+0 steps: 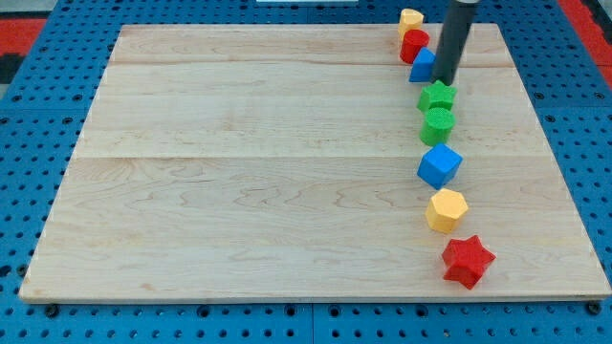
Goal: Move the yellow heart away from the red circle
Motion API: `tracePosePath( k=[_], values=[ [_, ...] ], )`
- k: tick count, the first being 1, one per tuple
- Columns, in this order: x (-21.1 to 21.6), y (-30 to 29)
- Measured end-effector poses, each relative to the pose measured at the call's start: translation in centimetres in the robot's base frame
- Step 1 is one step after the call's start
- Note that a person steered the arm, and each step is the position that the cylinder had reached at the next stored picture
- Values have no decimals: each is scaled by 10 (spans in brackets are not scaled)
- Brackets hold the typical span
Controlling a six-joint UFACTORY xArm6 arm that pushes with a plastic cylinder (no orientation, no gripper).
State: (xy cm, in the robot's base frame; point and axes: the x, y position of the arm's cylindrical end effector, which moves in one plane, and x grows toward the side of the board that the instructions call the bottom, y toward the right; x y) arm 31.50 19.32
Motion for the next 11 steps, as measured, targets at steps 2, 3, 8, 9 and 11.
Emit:
tracePosePath(
  k=[2,3,8,9,11],
  values=[
    [-56,53],
    [-102,46],
    [-90,-149],
    [-75,-193],
    [-123,-254]
  ],
)
